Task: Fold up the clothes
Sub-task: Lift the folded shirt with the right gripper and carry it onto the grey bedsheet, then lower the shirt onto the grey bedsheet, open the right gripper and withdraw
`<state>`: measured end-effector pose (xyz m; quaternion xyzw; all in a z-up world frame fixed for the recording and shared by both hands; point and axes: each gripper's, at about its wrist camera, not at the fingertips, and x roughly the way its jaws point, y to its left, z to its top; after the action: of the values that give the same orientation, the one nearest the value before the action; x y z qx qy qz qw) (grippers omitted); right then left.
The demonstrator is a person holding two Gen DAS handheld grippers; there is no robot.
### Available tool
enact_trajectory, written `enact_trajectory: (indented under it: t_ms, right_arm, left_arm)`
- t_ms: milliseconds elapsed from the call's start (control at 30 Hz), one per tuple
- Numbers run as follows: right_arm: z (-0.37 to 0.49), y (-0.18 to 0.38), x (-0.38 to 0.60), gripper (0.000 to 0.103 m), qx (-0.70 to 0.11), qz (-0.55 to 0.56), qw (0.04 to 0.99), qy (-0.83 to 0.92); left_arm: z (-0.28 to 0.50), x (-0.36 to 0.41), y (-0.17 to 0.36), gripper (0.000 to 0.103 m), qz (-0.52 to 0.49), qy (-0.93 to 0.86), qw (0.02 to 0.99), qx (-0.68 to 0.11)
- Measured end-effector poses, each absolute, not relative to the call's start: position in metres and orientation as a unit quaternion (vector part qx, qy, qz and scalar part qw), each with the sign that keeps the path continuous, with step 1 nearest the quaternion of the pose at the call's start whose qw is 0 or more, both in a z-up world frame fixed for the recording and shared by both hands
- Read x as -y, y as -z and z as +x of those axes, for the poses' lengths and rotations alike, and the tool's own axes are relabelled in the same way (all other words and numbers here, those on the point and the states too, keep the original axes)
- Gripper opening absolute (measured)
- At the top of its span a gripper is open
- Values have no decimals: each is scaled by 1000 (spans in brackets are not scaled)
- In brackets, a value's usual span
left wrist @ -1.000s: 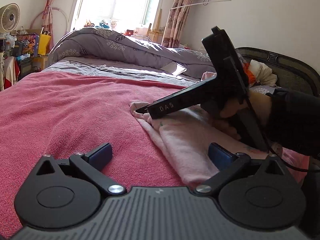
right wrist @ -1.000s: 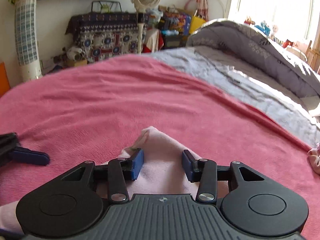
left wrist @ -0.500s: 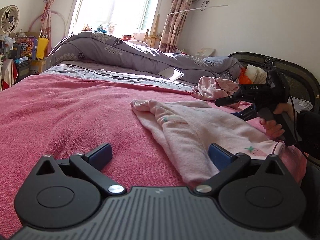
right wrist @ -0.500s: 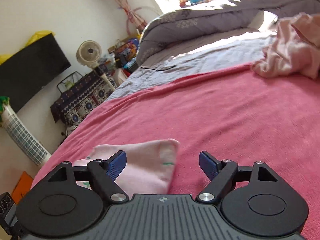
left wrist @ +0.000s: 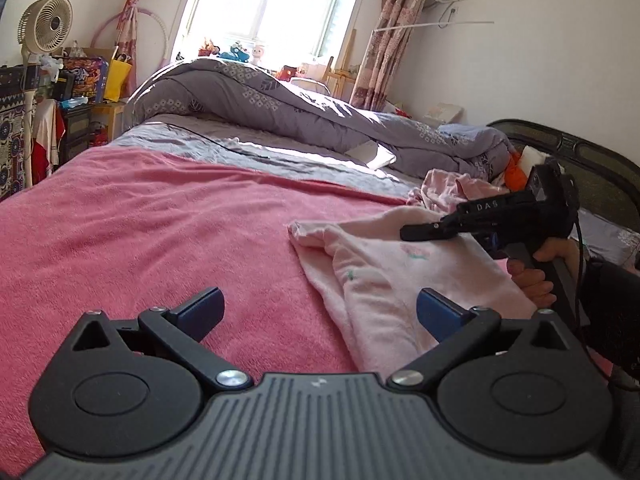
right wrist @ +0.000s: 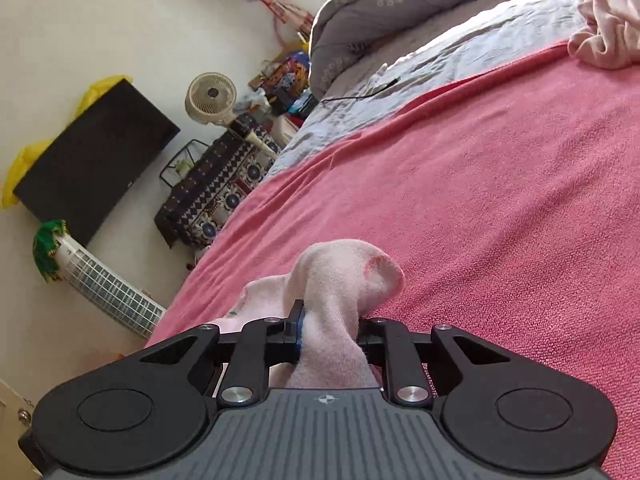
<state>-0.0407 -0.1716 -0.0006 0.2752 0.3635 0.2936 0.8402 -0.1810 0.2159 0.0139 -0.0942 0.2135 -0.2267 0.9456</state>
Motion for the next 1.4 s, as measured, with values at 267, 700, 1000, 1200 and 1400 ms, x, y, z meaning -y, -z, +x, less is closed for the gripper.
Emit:
enact_trajectory:
  t_ms: [267, 700, 1000, 1200, 1400]
  right_arm:
    - [2, -73, 133, 19, -274, 179, 900, -287]
    - [251, -45, 140, 20, -248, 154, 952, -97]
    - [306, 32, 148, 47, -330, 175, 927, -43]
    - [241, 15, 155, 91, -263, 138, 955, -22]
    - [105, -4, 149, 93, -274, 25, 950, -148]
  left_arm:
    - [-100, -230, -25, 103, -124, 139, 961, -204]
    - [-68, -196, 7, 103, -44, 89, 947, -306]
    - [-66, -199, 7, 103, -62, 83, 950, -295]
    - [-63, -208, 7, 103, -86, 89, 948, -294]
    - [-62, -210, 6, 103, -89, 86, 946, -300]
